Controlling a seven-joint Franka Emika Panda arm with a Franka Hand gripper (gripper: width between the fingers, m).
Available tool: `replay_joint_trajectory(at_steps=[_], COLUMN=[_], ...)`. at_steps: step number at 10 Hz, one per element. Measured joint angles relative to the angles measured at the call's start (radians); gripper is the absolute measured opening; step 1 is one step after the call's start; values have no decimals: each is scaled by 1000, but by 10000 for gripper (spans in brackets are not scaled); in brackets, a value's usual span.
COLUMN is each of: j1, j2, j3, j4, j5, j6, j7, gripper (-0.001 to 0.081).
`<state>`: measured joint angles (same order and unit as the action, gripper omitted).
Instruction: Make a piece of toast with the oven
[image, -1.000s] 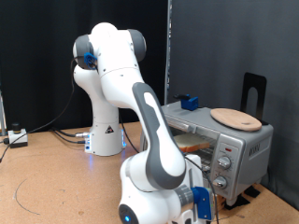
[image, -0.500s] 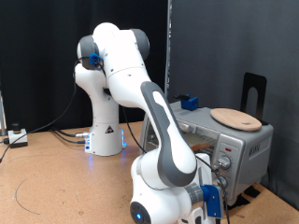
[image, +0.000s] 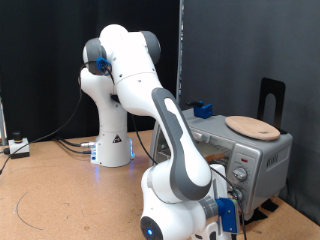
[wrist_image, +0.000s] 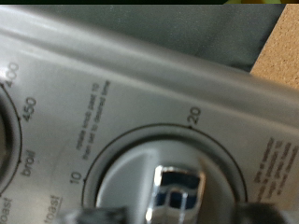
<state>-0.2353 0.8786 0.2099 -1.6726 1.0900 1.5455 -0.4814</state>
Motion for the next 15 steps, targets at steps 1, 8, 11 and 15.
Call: replay_joint_trajectory(at_steps=[1, 8, 11, 15], j1=[-1, -5, -5, -25], j2=[1, -106, -120, -124], j3=[0, 11, 10, -33], j4=[2, -128, -143, -143], j5=[-6, 17, 22, -47], j6=[-16, 157, 171, 133], j7=[0, -606, -579, -511], gripper=[233, 93, 95, 322])
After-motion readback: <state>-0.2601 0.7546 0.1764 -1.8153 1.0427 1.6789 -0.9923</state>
